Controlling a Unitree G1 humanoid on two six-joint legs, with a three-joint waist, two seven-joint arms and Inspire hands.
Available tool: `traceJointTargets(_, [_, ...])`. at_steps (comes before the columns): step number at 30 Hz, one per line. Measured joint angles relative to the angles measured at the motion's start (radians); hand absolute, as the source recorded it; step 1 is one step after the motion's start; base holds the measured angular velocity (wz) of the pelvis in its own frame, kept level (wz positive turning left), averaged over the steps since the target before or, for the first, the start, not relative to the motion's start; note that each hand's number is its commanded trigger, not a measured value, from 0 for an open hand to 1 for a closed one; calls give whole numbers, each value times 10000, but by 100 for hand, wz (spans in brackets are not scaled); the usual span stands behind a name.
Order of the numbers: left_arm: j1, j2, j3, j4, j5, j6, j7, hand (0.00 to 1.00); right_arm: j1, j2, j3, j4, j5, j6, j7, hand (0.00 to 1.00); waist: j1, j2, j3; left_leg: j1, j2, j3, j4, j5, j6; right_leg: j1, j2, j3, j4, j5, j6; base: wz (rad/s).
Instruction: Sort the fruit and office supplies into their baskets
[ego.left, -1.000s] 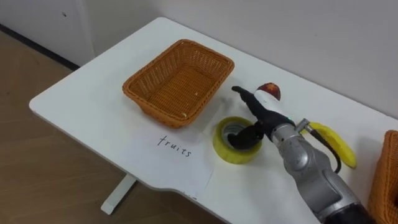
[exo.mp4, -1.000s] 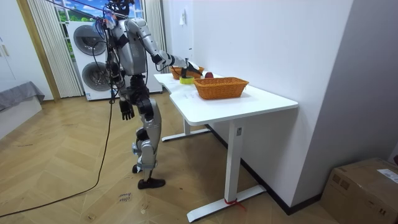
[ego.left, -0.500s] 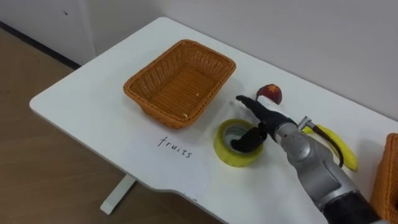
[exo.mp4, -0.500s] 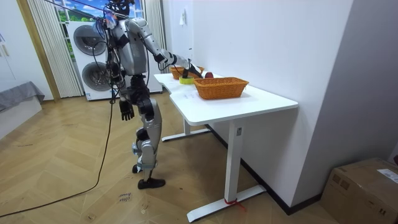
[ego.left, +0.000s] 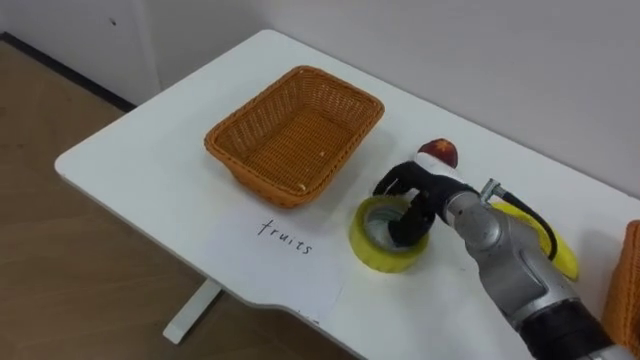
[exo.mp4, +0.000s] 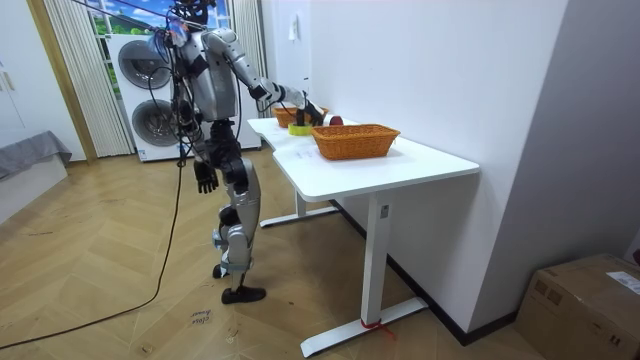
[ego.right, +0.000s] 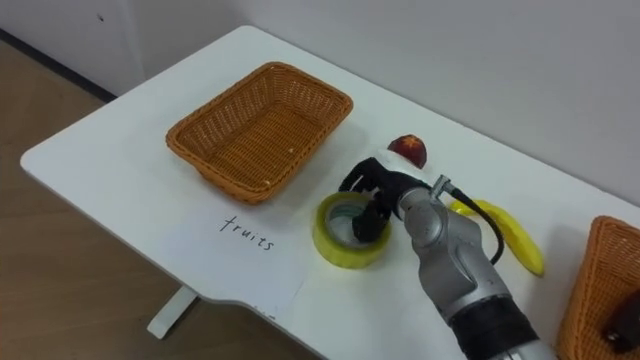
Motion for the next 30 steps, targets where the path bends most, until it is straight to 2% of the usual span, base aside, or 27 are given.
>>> traceJointTargets(4, [-175, 11, -13, 90, 201, -1, 41, 0, -44, -27, 17, 21, -397, 64, 91, 100, 104, -18, 1, -10, 1, -6, -12, 1, 0, -27, 1, 12, 1, 0, 0, 0])
traceJointTargets(16, [-416, 43, -2, 305, 192, -33, 609, 0, -62, -95, -78, -36, -120, 65, 680, 100, 37, -181, -21, -7, 5, 51, -19, 6, -1, -57, 9, 123, 12, 4, -2, 0])
traceJointTargets(21, [-447, 42, 88, 337, 168, -91, 816, 0, 227, -210, -79, -689, -127, 65, 955, 100, 36, -242, -36, -31, 11, 153, -60, 5, 1, -130, 7, 154, 18, 4, -2, -3])
traceJointTargets(27, [-475, 11, 467, 717, 144, -376, 913, 0, 682, -387, -121, -1568, -65, 9, 1102, 100, -277, -253, -31, 104, 27, 302, -78, 8, 10, -103, 23, 446, 15, 8, 4, -7])
traceJointTargets(30, [-475, 0, 759, 842, -16, -664, 916, 0, 790, -400, -337, -2066, -26, -110, 1234, 100, -578, -245, -21, 109, 52, 419, -161, 8, 10, -154, 41, 579, 31, 8, 4, -10])
